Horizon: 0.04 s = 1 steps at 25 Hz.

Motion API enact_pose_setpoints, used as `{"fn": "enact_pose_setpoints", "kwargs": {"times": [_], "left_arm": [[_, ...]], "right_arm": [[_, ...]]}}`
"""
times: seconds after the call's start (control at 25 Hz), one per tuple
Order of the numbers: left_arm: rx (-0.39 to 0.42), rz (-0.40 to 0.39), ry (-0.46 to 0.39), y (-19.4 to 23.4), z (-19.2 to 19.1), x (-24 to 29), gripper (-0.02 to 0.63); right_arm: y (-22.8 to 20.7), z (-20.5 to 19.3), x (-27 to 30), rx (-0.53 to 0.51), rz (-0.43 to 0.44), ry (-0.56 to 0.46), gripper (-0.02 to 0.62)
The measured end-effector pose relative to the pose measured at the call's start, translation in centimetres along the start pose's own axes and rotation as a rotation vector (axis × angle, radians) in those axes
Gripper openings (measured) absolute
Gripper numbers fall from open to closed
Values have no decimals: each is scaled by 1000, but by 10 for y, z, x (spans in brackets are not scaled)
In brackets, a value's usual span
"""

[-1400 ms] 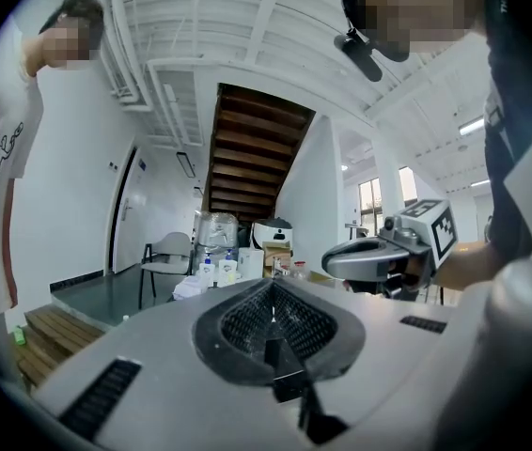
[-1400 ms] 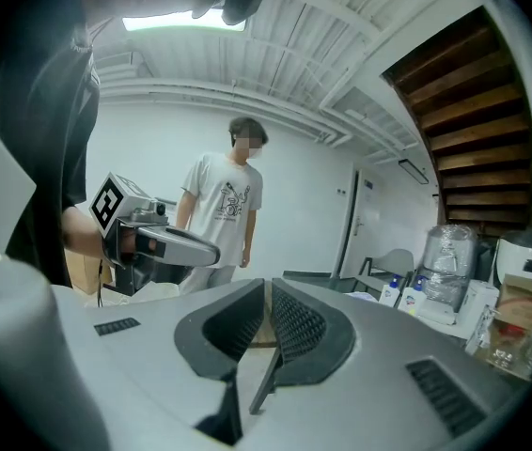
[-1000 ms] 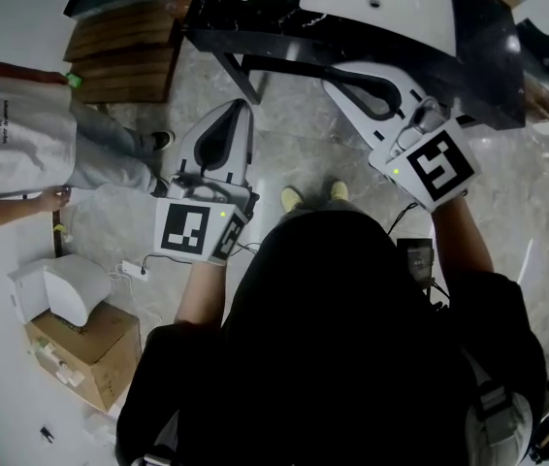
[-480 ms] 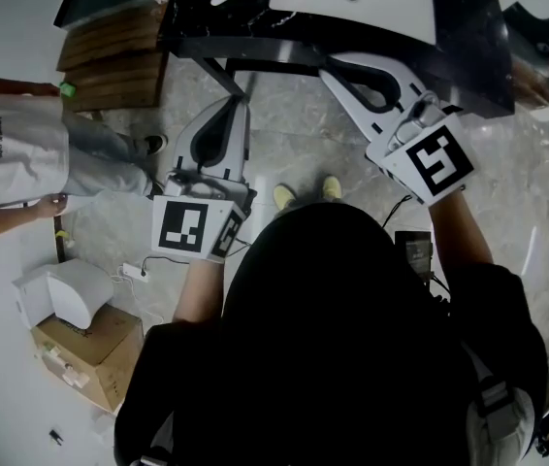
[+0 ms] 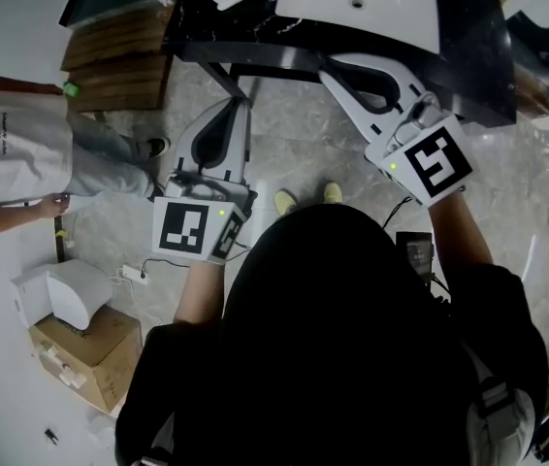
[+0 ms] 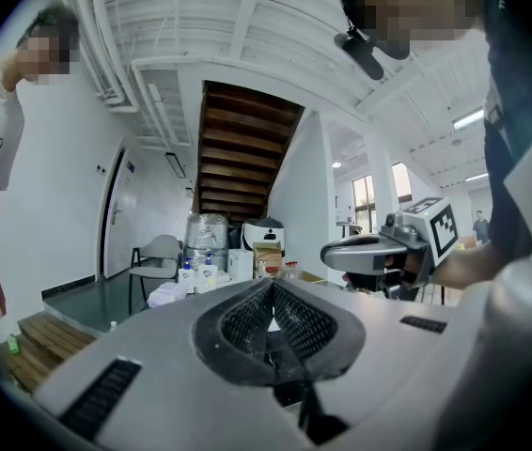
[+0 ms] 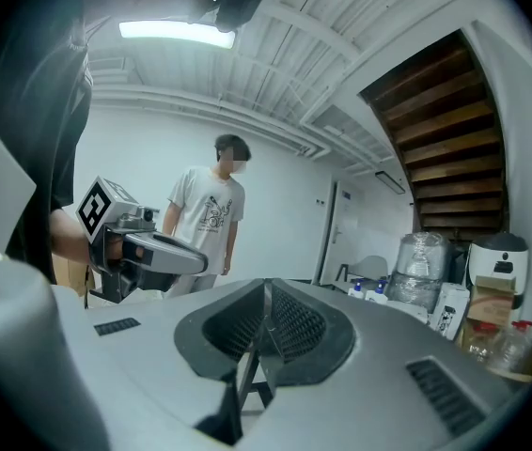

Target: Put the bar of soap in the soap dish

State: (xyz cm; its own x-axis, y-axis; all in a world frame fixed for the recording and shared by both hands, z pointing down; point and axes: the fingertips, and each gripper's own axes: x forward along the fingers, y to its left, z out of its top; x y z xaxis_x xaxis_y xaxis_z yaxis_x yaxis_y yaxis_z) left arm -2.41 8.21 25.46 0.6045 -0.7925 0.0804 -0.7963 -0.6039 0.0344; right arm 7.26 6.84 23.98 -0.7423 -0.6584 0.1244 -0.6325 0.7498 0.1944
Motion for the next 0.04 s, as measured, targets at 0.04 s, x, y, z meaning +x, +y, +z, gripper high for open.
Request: {"fn": "enact_pose_setpoints", "kwargs": {"times": [0.04], "left_arm": [[1, 3, -3, 2, 1, 0, 3]], "right_arm": [[0, 1, 2, -1, 3, 0, 32]]}}
